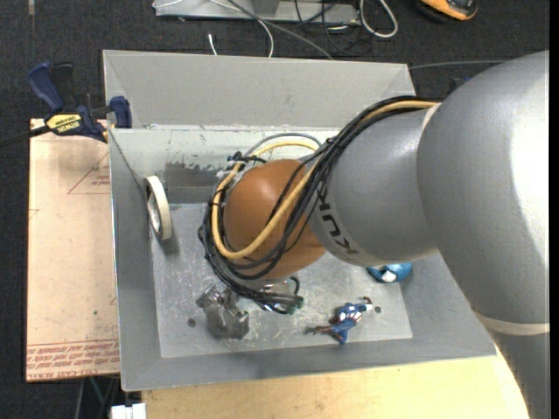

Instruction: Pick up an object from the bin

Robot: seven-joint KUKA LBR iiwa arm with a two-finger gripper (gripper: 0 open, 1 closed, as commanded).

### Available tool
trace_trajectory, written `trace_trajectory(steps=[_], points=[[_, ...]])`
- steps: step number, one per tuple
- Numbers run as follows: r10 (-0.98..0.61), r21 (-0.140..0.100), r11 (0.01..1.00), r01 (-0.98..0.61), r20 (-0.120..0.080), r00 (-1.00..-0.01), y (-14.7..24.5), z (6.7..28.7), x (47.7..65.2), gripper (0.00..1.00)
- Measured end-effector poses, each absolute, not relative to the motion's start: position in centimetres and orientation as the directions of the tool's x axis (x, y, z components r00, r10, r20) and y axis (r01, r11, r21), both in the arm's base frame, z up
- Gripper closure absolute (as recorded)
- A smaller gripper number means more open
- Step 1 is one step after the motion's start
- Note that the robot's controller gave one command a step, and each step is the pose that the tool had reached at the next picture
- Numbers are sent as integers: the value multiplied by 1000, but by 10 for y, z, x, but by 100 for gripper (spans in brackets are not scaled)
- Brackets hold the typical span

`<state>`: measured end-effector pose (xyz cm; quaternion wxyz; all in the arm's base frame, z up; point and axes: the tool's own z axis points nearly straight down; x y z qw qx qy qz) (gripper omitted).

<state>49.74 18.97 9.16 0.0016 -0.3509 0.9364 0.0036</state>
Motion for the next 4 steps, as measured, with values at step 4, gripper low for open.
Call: trace_trajectory(steps=[4], points=[[-720,6,694,-720,-13,-694,187,143,486,100]])
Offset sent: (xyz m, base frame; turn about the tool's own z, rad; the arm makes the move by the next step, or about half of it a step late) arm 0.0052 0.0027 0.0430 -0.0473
